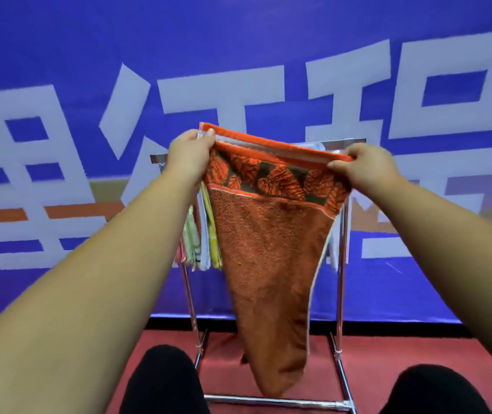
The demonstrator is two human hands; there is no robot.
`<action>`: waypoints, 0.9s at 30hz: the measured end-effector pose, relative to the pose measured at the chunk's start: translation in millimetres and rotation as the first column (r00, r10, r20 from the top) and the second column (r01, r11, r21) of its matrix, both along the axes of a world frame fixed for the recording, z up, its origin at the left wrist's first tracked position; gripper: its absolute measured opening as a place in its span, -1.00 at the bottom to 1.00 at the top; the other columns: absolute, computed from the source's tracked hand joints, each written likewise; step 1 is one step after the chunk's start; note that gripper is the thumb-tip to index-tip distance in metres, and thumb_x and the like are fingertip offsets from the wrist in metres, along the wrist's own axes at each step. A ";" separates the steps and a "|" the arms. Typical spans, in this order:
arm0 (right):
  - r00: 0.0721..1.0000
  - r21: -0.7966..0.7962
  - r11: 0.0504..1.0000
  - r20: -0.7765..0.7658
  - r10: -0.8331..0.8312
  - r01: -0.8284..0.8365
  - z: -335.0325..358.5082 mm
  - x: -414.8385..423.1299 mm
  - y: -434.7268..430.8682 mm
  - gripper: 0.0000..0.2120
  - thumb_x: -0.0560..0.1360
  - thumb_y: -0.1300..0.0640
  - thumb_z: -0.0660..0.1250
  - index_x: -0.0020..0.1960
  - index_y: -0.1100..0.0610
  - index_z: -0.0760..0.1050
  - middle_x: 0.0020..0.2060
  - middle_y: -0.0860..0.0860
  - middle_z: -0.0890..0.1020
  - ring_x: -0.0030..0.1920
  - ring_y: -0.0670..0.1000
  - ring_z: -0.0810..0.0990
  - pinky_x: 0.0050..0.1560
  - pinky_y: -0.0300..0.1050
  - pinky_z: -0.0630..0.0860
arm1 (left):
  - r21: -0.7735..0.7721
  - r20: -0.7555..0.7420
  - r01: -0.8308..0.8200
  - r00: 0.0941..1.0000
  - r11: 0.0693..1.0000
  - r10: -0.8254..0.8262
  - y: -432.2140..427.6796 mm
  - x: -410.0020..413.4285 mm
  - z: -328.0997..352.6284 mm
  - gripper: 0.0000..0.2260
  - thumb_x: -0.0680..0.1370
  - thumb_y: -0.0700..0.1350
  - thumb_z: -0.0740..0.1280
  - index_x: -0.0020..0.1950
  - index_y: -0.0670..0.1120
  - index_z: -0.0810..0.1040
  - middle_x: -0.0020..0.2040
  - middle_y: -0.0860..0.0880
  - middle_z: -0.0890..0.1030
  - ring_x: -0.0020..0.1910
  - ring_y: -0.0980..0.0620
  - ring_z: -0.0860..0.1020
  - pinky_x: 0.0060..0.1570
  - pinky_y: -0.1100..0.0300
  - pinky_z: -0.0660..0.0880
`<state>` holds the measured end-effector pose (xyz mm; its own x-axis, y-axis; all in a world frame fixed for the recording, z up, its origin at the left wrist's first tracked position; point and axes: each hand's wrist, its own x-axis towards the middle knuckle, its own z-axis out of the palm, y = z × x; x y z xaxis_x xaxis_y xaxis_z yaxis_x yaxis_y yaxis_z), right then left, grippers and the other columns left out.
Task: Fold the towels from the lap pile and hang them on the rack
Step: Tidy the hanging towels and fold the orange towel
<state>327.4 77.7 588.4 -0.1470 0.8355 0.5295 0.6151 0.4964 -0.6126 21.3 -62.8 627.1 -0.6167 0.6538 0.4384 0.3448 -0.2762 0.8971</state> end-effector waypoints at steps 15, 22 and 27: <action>0.870 -0.054 0.993 -0.488 0.067 -0.107 99.1 -15.4 -18.0 -0.77 0.57 -0.04 0.31 -0.05 0.11 0.61 -0.11 0.13 0.69 -0.12 0.18 0.65 -0.14 0.02 0.61 | 0.039 0.059 0.045 0.997 0.998 -0.047 -44.8 -27.2 61.3 -0.86 0.71 -0.02 0.36 0.08 -0.06 0.64 -0.05 -0.10 0.74 -0.24 0.03 0.68 -0.19 0.09 0.64; 0.619 -0.053 0.929 -0.759 0.200 -0.365 108.8 -29.3 -34.6 -0.81 0.70 0.07 0.29 0.23 0.09 0.59 0.13 0.10 0.70 0.04 0.07 0.69 -0.03 -0.01 0.64 | 0.058 0.105 0.094 0.989 0.994 -0.099 -55.7 -24.8 72.6 -0.81 0.77 0.00 0.22 0.06 -0.01 0.57 -0.18 0.04 0.67 -0.27 0.08 0.62 -0.27 0.17 0.52; 0.267 0.081 0.702 -0.889 0.371 -0.707 111.4 -28.7 -47.8 -0.79 0.77 0.13 0.17 0.31 0.10 0.53 0.00 0.10 0.73 -0.01 0.07 0.74 0.06 0.11 0.68 | 0.152 0.275 0.198 0.932 0.968 -0.234 -54.7 -21.1 75.7 -0.78 0.80 -0.09 0.11 0.10 -0.04 0.53 -0.31 0.00 0.70 -0.36 0.07 0.69 -0.20 0.04 0.60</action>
<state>298.7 29.9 699.7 -0.2832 0.8539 0.4367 -0.5882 0.2050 -0.7823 0.3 -117.5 702.8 -0.5779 0.7393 0.3457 -0.0044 -0.4265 0.9045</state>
